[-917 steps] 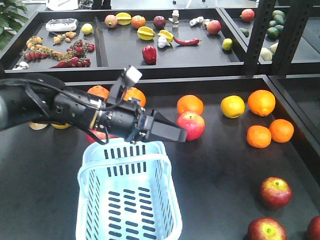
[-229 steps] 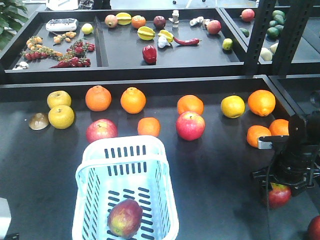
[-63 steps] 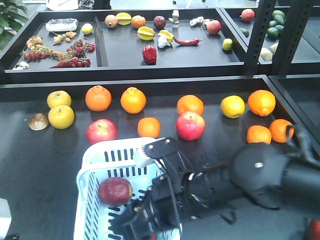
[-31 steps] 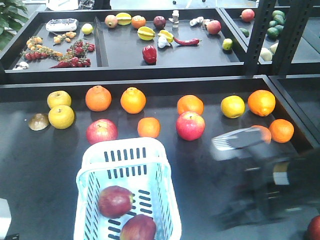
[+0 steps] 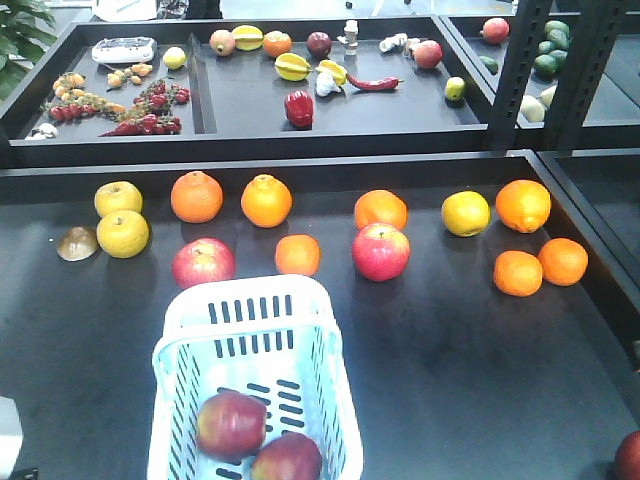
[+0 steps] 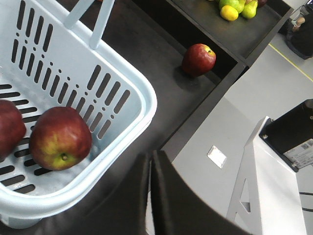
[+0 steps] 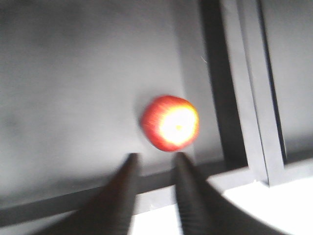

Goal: Pick three apples into basket with both arms
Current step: 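Reach the right gripper down and close on a third red apple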

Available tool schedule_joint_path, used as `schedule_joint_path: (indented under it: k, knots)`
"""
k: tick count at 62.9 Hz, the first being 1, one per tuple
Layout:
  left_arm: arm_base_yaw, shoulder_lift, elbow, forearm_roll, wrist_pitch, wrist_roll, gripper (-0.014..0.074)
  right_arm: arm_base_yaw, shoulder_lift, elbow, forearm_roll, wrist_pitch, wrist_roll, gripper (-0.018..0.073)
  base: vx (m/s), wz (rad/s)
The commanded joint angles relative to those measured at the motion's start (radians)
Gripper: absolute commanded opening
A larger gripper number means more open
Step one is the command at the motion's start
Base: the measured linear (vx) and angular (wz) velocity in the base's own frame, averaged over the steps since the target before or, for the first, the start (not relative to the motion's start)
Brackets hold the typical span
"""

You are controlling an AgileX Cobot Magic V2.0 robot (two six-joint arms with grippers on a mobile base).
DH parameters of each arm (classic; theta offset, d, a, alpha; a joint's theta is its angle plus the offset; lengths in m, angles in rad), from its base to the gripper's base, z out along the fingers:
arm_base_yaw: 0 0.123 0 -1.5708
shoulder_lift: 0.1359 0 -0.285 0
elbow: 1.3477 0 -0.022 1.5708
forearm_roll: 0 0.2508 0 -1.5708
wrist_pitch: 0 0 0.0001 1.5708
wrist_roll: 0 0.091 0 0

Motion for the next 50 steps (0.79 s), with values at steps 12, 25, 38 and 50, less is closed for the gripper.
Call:
schedule_joint_path:
  k: [12,25,38,50]
  knots:
    - [0.003,-0.002,-0.024,-0.051,-0.014,-0.002,-0.0006,-0.221,0.211,-0.028,0.091,-0.081,-0.038,0.0689,0.00,0.00]
    - [0.003,-0.002,-0.024,-0.051,-0.015,-0.002,-0.0006,-0.234,0.344,-0.028,0.092,-0.095,-0.053,0.0720,0.00,0.00]
    - [0.003,-0.002,-0.024,-0.051,-0.015,-0.002,-0.0006,-0.234,0.417,-0.028,0.093,-0.147,-0.064,0.0676,0.00,0.00]
    - [0.003,-0.002,-0.024,-0.051,-0.015,-0.002,-0.0006,-0.234,0.475,-0.028,0.093,-0.189,-0.064,0.0631,0.00,0.00]
